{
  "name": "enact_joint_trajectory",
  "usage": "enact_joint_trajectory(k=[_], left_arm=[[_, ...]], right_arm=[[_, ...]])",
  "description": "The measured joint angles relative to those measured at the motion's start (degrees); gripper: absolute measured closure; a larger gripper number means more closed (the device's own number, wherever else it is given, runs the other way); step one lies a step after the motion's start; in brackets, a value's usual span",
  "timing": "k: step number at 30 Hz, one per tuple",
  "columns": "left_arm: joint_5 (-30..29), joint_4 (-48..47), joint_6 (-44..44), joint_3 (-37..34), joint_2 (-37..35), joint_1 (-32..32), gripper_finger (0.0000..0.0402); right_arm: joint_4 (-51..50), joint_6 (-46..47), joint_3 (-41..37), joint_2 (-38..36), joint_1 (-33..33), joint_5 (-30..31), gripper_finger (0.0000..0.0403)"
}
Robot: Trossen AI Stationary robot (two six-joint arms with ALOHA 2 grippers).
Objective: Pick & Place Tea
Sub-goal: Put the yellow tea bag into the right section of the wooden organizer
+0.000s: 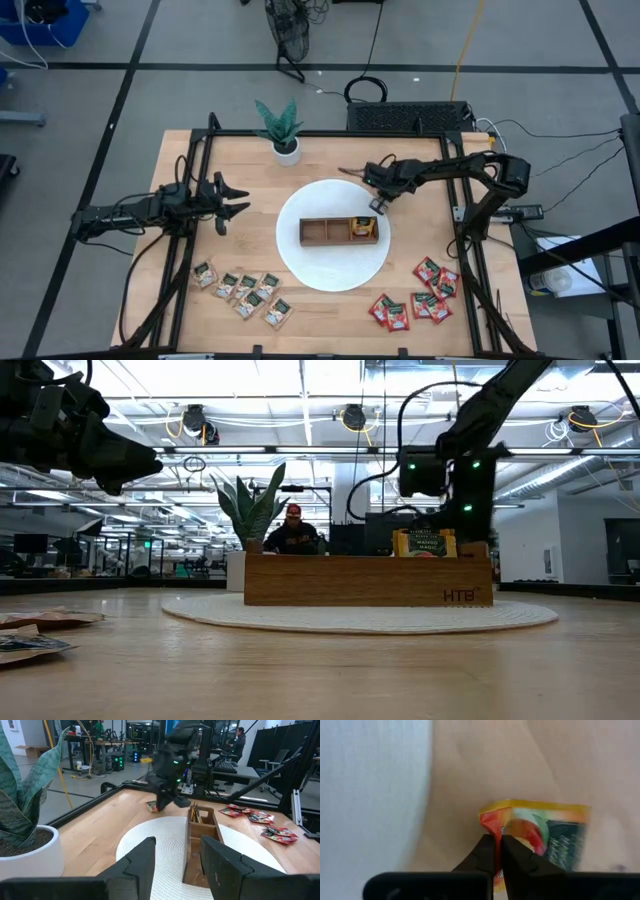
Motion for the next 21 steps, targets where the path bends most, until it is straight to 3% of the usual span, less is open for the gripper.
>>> enact_joint_trajectory(k=[7,12,17,21], left_arm=[[0.00,-0.01,0.00,0.00,-0.01,0.02,0.0245],[0.02,-0.01,0.00,0.00,0.00,0.02,0.0245],[0.00,0.00,0.00,0.00,-0.01,0.01,0.0245],[0.00,-0.01,0.00,0.00,-0.01,0.01,0.0245]], right_arm=[[-2.16,0.75,0.19,-11.04,12.60,10.35,0.0399],[2.35,0.94,0.29,-16.53,24.57,15.36,0.0400],[12.17,-1.22,0.23,-16.14,34.94,16.44,0.0401],[18.08,-3.01,0.28,-12.68,39.48,16.48,0.0402]])
